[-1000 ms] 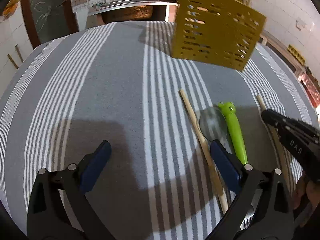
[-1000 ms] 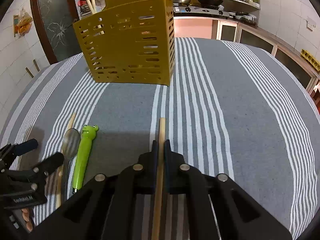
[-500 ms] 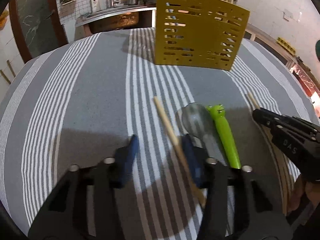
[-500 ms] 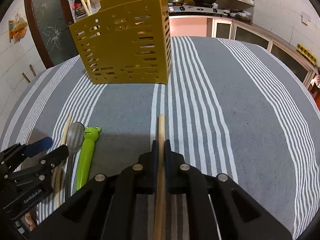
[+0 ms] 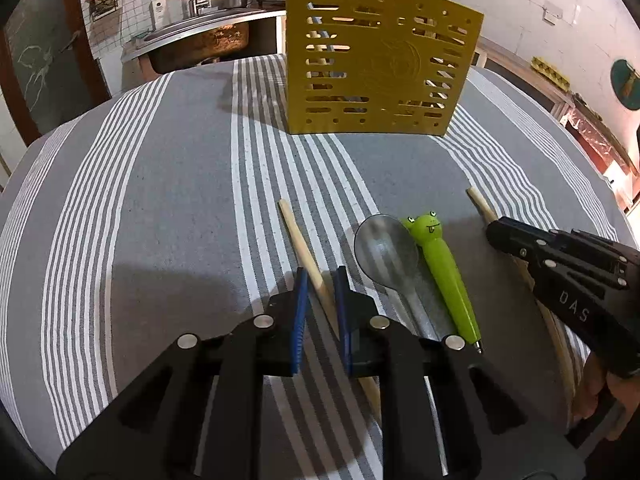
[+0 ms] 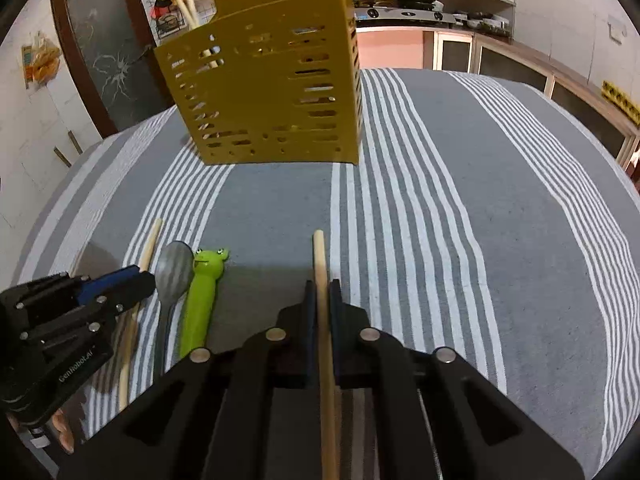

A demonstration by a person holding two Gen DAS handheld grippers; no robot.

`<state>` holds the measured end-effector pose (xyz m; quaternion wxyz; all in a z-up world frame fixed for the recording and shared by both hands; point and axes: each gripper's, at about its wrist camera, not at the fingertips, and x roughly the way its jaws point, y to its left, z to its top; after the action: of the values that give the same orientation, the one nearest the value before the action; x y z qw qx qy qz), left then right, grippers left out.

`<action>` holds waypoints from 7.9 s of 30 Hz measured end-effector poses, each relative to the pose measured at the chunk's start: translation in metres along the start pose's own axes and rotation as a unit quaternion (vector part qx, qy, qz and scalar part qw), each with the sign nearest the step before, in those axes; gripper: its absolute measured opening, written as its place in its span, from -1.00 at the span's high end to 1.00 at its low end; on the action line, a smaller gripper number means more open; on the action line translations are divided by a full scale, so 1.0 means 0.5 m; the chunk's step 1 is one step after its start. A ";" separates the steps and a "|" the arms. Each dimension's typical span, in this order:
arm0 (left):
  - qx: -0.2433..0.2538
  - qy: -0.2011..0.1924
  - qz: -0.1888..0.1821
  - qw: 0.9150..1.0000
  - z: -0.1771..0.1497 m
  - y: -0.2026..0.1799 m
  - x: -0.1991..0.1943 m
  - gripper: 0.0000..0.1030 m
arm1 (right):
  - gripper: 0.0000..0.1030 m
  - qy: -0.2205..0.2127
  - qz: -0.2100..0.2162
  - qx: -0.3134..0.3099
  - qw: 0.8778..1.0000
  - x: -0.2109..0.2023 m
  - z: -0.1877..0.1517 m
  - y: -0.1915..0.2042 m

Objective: Organize utensils
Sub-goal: 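Lift both chopsticks and carry them over the yellow holder, then lower both chopsticks into the yellow holder and open both tools, then lower the right tool onto the green frog-handled utensil and close on it, then lower the left tool onto the clear plastic spoon and close on it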

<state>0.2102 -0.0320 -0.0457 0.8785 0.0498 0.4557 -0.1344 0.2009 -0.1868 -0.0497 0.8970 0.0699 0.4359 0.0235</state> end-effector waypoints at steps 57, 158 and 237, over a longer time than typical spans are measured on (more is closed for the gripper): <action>-0.049 -0.293 0.040 0.954 -0.005 0.021 -0.238 0.91 | 0.88 -0.310 -0.002 -0.017 0.950 -0.243 -0.008 0.028; -0.152 -0.103 0.090 0.979 -0.049 0.210 -0.100 -0.90 | -0.17 -0.108 -0.032 -0.045 0.993 -0.078 -0.024 0.076; -0.069 -0.014 0.005 0.997 0.008 -0.058 0.008 0.33 | 0.69 -0.012 -0.025 0.005 1.000 0.008 0.016 -0.084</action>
<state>0.2076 -0.0614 -0.0457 0.8868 -0.0108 0.4514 -0.0989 0.2087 -0.2288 -0.0541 0.9021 0.0633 0.4269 -0.0019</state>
